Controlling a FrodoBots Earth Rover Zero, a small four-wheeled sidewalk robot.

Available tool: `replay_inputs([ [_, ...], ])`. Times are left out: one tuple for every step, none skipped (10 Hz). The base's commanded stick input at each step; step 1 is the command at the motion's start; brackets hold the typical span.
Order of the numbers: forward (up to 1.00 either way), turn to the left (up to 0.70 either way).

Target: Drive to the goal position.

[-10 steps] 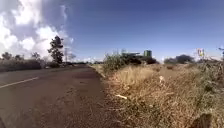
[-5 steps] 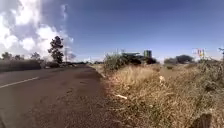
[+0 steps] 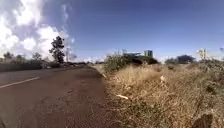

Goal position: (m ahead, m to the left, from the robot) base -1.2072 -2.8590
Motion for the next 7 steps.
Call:
replay_inputs([
  [0.0, 0.5],
  [0.0, 0.5],
  [0.0, 0.5],
  [0.0, 0.5],
  [0.0, 0.5],
  [0.0, 0.5],
  [0.0, 0.5],
])
